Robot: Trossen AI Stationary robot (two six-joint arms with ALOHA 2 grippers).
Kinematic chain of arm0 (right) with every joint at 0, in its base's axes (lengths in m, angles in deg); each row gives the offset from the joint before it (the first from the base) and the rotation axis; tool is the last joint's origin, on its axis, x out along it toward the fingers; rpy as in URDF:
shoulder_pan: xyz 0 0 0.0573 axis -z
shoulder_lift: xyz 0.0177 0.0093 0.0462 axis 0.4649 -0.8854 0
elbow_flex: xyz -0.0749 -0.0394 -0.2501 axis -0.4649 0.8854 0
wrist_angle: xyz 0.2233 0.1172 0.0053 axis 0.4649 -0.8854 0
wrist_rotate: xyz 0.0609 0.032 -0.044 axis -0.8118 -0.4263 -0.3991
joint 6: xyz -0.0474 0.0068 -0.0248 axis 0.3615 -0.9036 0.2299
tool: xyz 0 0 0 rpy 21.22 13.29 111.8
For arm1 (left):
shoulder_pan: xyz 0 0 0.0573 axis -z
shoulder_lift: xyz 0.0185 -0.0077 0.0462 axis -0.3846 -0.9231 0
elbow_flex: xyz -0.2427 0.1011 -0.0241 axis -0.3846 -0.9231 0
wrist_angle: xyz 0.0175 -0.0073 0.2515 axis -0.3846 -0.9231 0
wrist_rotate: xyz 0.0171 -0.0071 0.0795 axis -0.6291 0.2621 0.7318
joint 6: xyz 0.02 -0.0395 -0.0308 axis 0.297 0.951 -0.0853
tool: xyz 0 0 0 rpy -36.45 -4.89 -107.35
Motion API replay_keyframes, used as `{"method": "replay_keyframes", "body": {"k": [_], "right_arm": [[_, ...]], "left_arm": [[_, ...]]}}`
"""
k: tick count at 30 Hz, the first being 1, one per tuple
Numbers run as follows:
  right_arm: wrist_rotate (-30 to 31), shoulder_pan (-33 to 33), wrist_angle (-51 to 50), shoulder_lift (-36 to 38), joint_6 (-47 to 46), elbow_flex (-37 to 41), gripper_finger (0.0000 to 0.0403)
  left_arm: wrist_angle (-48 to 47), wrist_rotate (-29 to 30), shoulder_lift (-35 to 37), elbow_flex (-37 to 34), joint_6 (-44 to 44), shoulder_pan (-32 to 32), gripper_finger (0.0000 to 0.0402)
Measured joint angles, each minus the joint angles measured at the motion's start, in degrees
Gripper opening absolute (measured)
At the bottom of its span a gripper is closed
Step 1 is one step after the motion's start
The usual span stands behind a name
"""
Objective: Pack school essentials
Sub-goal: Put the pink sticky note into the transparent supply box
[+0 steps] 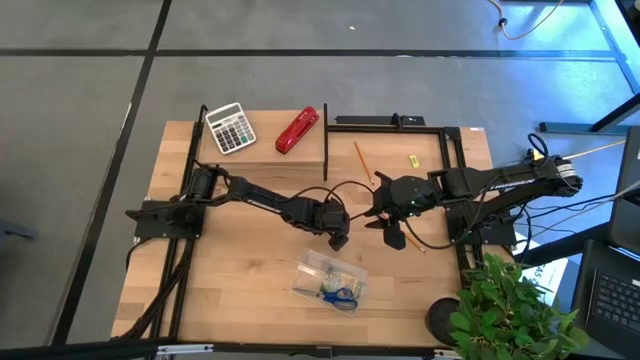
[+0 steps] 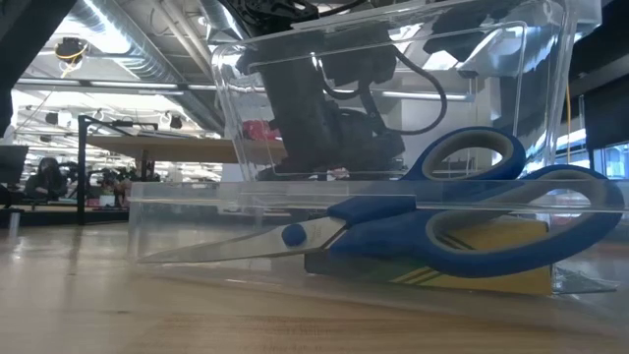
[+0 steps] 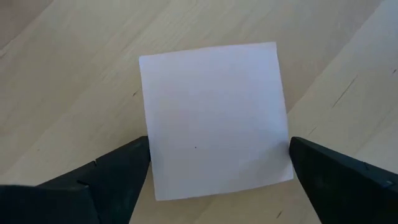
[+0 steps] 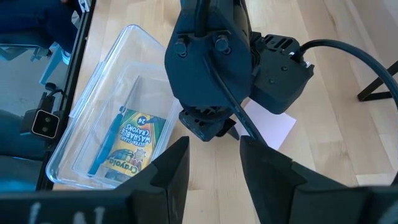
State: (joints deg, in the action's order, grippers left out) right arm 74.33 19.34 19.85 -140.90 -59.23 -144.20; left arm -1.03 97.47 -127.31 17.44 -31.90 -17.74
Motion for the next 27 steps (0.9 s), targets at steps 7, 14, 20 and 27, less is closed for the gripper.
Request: {"method": "replay_keyframes", "body": {"k": [7, 14, 20, 27], "right_arm": [[0.0, 0.0, 0.0, 0.0, 0.0, 0.0, 0.0145], [0.0, 0.0, 0.0, 0.0, 0.1, 0.0, 0.0145], [0.0, 0.0, 0.0, 0.0, 0.1, 0.0, 0.0145], [0.0, 0.0, 0.0, 0.0, 0.0, 0.0, 0.0145]], "left_arm": [[0.2, -0.2, -0.1, 0.0, 0.1, 0.0, 0.0354], [-0.1, -0.2, -0.1, 0.0, 0.0, 0.0, 0.0351], [-0.4, -0.6, -0.1, 0.0, -0.3, 0.0, 0.0348], [-0.6, -0.7, -0.1, 0.0, 0.1, 0.0, 0.0335]]}}
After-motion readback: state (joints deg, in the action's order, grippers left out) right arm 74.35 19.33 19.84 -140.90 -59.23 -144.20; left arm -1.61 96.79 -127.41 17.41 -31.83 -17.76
